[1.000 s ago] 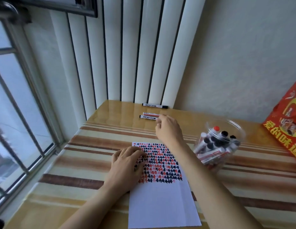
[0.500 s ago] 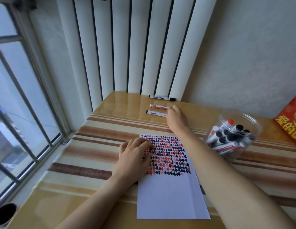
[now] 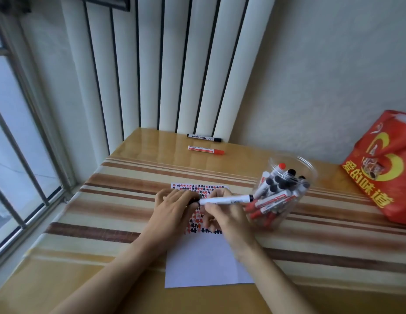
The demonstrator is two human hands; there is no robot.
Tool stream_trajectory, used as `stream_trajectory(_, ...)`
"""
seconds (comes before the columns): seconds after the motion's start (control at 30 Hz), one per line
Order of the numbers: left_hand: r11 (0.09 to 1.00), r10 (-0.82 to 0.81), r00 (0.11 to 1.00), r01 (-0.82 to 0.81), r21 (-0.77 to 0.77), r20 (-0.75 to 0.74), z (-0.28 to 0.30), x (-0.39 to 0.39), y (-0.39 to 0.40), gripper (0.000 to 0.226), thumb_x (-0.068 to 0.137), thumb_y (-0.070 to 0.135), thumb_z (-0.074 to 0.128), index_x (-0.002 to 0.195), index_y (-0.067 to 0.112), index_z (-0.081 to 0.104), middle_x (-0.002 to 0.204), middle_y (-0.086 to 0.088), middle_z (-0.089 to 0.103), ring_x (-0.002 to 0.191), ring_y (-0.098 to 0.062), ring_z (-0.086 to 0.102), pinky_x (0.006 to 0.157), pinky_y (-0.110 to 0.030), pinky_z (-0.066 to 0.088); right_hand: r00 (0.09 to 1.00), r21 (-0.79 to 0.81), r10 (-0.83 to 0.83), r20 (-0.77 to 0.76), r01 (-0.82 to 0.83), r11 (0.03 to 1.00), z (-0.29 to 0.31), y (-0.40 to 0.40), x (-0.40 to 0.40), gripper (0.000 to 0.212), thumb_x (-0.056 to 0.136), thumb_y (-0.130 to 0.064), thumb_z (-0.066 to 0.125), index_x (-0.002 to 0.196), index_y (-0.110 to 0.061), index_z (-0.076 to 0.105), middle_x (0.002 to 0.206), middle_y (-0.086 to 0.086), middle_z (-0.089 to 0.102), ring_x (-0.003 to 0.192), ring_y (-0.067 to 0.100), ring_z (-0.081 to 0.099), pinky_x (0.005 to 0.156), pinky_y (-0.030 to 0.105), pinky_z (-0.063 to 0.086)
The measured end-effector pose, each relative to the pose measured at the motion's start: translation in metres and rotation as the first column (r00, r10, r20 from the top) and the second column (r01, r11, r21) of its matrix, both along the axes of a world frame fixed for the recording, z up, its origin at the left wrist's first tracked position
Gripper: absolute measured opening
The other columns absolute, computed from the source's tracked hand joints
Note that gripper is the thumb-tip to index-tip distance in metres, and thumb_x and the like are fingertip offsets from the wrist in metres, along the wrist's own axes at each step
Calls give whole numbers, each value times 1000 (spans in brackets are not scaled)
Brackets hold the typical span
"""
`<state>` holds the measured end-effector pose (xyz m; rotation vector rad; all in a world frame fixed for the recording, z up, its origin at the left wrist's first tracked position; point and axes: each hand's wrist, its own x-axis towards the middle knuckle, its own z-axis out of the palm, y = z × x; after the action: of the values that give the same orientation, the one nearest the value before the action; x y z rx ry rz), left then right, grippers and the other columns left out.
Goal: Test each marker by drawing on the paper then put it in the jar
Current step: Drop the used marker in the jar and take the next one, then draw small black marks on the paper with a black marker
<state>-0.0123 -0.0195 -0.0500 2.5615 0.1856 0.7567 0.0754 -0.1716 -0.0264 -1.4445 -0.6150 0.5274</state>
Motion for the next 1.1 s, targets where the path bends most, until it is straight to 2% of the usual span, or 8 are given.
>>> stream_trajectory(0.17, 995, -63, 997, 66, 79, -33, 2, -4, 5, 39, 104, 44, 27, 104, 24, 60, 97, 14, 56, 93, -13, 50, 87, -38, 34, 984, 23, -115, -134, 119, 993, 8, -32, -2, 14, 87, -34, 73, 84, -21, 77, 83, 19, 73, 64, 24, 62, 55, 28, 46)
stream_trajectory(0.3, 979, -142, 989, 148, 143, -52, 8, -9, 7, 29, 105, 37, 29, 96, 23, 54, 92, 13, 51, 86, -14, 43, 81, -35, 34, 983, -224, 48, 175, -8, 975, 17, -54, 14, 6, 95, -9, 69, 95, -11, 74, 87, 13, 78, 74, 21, 73, 68, 29, 56)
stream_trajectory(0.33, 971, -151, 986, 160, 177, -63, 8, -9, 5, 27, 105, 34, 31, 93, 22, 52, 89, 12, 51, 84, -15, 43, 80, -34, 34, 930, -320, 72, 361, 50, 946, 16, -56, 15, 9, 96, -8, 67, 97, -13, 73, 88, 5, 78, 78, 16, 74, 72, 28, 57)
stream_trajectory(0.43, 946, -189, 980, 198, 258, -61, 8, -7, -8, 19, 102, 26, 40, 86, 21, 49, 83, 10, 49, 78, -17, 41, 75, -34, 37, 572, -421, 219, 790, 247, 873, 4, -50, 1, 13, 99, -32, 59, 106, -22, 64, 99, -11, 70, 86, 8, 64, 73, 30, 51)
stream_trajectory(0.53, 930, -233, 971, 238, 278, -51, 5, -4, -14, 11, 93, 15, 51, 85, 21, 50, 84, 10, 50, 78, -18, 43, 74, -35, 39, 463, -438, 277, 842, 285, 853, -10, -38, -14, 29, 104, -49, 50, 105, -21, 57, 99, -5, 68, 81, 23, 63, 63, 39, 45)
stream_trajectory(0.73, 938, -220, 975, 205, 280, 22, 7, -2, -12, 17, 85, 6, 54, 85, 23, 52, 84, 13, 48, 82, -15, 43, 74, -30, 30, 224, -375, 307, 925, 408, 832, -4, -36, -10, 45, 105, -52, 38, 95, -16, 63, 68, -3, 69, 53, 27, 64, 43, 31, 35)
stream_trajectory(0.93, 945, -155, 984, 122, 302, 85, 9, -5, 4, 13, 92, 17, 49, 97, 24, 59, 88, 13, 50, 84, -14, 41, 72, -32, 27, 357, -467, 327, 875, 446, 764, 5, -48, -1, 59, 102, -71, 17, 81, -25, 47, 59, -5, 57, 53, 26, 55, 50, 35, 28)
stream_trajectory(1.1, 983, -59, 998, 58, 172, -2, -1, -7, 18, 11, 99, 34, 49, 104, 30, 58, 100, 16, 55, 96, -15, 51, 83, -36, 38, 735, -421, 171, 656, 168, 891, 5, -50, 10, 41, 112, -38, 35, 74, -24, 38, 62, -4, 42, 60, 16, 43, 63, 45, 40)
